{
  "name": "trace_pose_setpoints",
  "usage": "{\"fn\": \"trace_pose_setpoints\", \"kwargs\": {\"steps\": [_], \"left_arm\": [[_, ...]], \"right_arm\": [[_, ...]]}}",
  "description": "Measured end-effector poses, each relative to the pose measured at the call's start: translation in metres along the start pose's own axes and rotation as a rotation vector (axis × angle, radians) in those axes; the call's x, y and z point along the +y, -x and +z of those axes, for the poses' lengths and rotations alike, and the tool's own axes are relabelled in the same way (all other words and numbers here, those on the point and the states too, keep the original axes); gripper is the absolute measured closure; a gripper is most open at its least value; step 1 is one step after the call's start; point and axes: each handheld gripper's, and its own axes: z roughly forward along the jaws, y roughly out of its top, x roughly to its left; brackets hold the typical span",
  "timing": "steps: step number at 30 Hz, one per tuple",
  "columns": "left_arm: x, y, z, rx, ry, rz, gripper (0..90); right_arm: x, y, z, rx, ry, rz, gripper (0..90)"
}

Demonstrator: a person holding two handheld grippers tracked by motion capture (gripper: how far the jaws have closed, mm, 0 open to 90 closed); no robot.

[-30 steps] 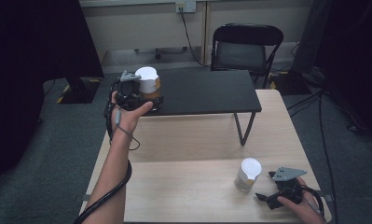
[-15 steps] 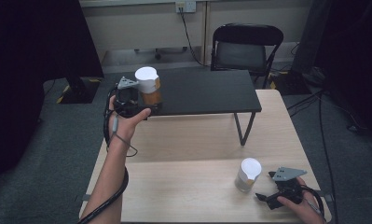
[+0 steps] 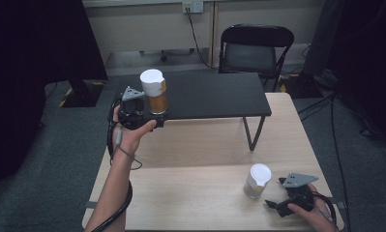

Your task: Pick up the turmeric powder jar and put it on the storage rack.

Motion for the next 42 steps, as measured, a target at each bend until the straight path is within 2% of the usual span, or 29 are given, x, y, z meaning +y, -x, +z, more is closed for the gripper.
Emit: {"fn": "trace_pose_setpoints", "kwargs": {"steps": [16,20,35,42], "left_arm": [[-0.007,0.001,-0.005,0.003,-0.003,-0.004,5.2],[-0.010,0.001,-0.005,0.002,-0.016,0.003,5.1],[-0.030,0.002,-0.008,-0.016,-0.020,0.007,4.9],[-0.038,0.000,-0.010,-0.014,-0.021,-0.006,4.9]], "right_arm": [[0.000,0.000,0.000,0.000,-0.001,0.001,0.0],[0.000,0.000,0.000,0.000,-0.001,0.001,0.0],[0.000,0.000,0.000,0.000,-0.001,0.000,0.0],[0.000,0.000,0.000,0.000,-0.001,0.000,0.0]]}}
